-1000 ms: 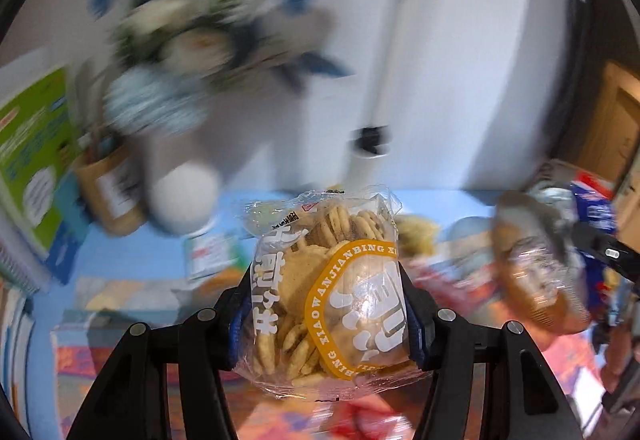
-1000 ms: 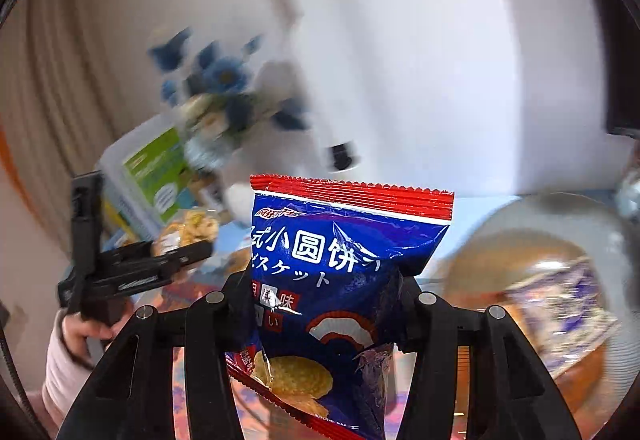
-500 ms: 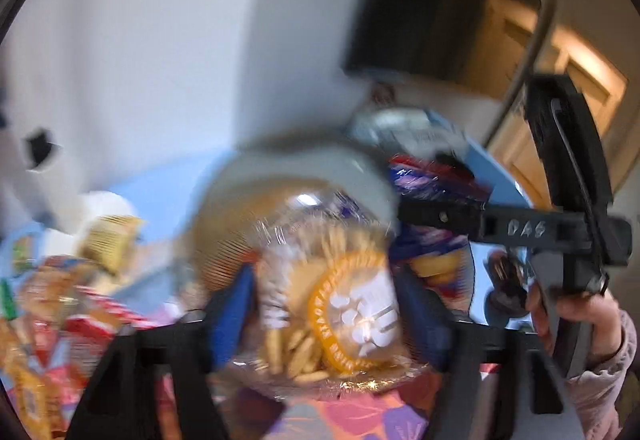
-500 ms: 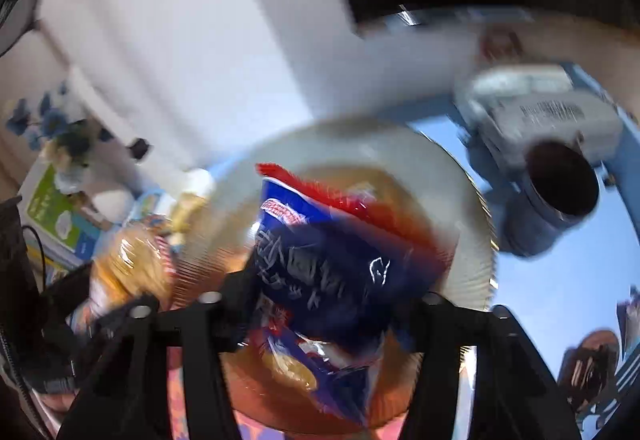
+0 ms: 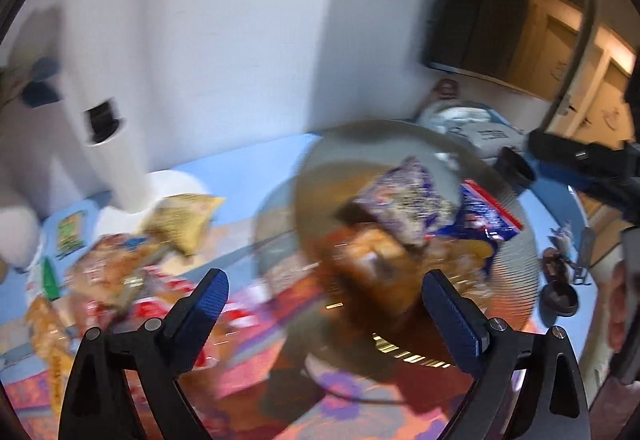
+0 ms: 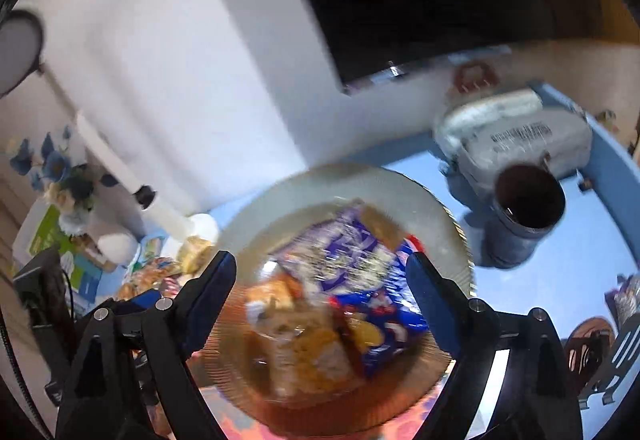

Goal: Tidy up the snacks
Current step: 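Move both open tools back toward the remaining snacks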

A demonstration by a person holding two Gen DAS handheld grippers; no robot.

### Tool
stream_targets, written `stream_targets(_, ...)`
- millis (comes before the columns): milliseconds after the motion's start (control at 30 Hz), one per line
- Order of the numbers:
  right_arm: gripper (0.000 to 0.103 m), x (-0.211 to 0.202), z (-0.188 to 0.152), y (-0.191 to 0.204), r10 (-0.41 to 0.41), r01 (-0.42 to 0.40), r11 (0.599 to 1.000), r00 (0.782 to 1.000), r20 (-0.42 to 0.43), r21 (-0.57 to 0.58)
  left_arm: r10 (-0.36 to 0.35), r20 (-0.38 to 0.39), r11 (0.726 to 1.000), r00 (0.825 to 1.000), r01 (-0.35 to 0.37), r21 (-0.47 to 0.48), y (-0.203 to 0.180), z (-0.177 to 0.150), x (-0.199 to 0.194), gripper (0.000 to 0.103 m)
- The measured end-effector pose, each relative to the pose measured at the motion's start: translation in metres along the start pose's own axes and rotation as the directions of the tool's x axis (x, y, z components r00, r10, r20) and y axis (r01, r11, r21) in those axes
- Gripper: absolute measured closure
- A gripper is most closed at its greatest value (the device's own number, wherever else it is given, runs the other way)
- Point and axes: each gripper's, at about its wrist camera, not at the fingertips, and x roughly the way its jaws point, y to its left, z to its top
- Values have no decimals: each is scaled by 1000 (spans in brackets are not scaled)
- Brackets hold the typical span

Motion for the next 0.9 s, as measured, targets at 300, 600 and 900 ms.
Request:
stream_targets(300,15,-2,-9,113,155,-151,972,988,7,-182,185,40,977,982,-179,-116,106,-12,-53,6)
stream_targets(600,5,13,-72,215,358,-361,851,930,-80,-382,316,39,935,948,-303,-186,194,-45,-84,4)
stream_targets(900,5,72,-167,271,318,-456,676,889,-329,-578,199,-40,946,979,-203,-253,226,-85,-55,2)
